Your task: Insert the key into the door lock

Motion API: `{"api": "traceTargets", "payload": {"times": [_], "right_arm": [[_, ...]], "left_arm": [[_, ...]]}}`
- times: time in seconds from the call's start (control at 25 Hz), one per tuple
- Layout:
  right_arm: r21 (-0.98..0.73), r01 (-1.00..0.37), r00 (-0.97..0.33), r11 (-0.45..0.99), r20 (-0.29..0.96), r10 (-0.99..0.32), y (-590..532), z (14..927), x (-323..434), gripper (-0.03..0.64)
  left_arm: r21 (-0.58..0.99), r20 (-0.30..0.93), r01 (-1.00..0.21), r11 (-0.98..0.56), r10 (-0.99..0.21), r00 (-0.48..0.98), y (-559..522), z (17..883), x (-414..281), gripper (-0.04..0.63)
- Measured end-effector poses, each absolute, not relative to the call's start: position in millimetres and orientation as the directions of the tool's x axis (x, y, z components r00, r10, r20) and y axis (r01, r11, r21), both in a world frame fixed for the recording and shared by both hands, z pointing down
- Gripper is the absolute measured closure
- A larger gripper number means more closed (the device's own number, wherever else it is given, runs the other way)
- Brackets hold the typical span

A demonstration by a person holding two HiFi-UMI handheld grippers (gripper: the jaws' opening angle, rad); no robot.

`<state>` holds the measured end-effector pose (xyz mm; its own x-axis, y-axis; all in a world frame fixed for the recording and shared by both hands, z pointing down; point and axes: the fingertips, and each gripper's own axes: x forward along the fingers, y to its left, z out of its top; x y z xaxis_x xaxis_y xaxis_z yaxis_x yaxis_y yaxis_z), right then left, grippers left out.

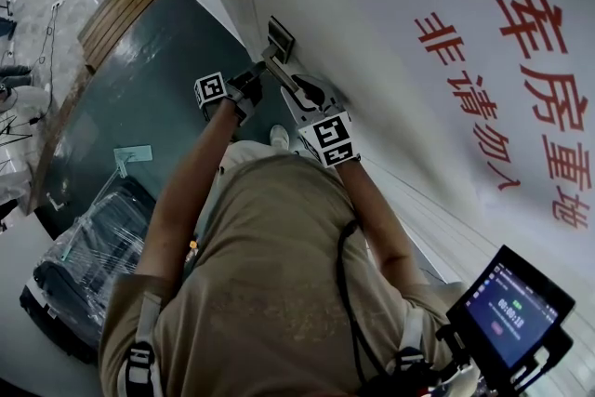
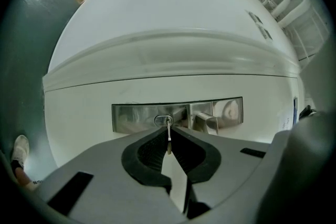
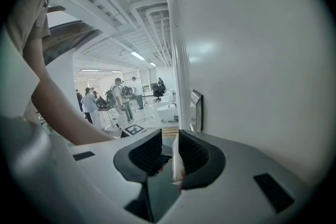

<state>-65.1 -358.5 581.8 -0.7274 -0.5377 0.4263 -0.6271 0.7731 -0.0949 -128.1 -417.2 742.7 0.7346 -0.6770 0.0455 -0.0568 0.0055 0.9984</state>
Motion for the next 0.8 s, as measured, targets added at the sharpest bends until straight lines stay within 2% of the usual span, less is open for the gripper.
{"api": "traceTargets", "payload": {"times": [0.8], "right_arm": [[-0.088,-0.661,-0.696,0.745,0.442,-0.566,-362.3,586.3,-66.9,0.512]], "left_arm": [[0.999,0.015,-0.043,-0.029,-0.642,0.766,-419.8,742.4,-126.0,0.560]]}}
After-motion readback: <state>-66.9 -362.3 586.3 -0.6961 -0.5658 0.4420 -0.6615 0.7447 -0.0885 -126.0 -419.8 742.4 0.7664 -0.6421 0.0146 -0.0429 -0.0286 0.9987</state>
